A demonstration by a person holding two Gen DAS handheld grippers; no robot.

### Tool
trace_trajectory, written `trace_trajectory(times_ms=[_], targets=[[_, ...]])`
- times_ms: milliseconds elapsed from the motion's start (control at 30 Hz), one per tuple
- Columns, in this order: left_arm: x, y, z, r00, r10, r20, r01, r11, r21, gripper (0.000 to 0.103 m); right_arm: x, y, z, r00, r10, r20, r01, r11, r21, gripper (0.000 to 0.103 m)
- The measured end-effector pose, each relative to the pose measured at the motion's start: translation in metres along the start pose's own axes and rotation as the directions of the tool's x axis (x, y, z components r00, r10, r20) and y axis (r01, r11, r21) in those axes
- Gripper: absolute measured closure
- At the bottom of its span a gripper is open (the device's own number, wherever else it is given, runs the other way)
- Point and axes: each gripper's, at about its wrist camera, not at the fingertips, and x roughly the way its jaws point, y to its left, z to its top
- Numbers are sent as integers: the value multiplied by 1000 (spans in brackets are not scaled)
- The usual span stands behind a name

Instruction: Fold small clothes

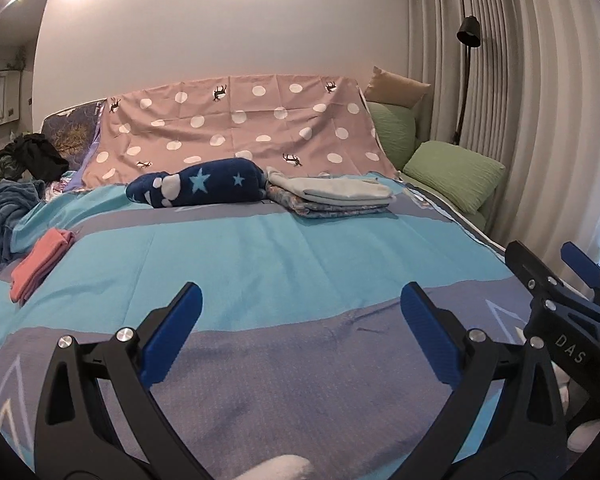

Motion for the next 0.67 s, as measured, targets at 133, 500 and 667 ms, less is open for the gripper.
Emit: trace_trajectory(times_ms=[133, 500, 667], targets=[[19, 1, -16, 999, -18, -36, 17, 1000, -6, 2, 7, 9, -18, 1000, -14, 5, 14, 999, -52, 5], [32, -4, -27, 997, 33, -69, -32, 999, 25, 2, 5, 5, -23, 1000, -25, 13, 26, 999, -31, 4], [29, -4, -27, 998, 40, -55, -39, 999, 27, 2, 5, 7, -24, 1000, -29, 11, 29, 999, -38, 4]])
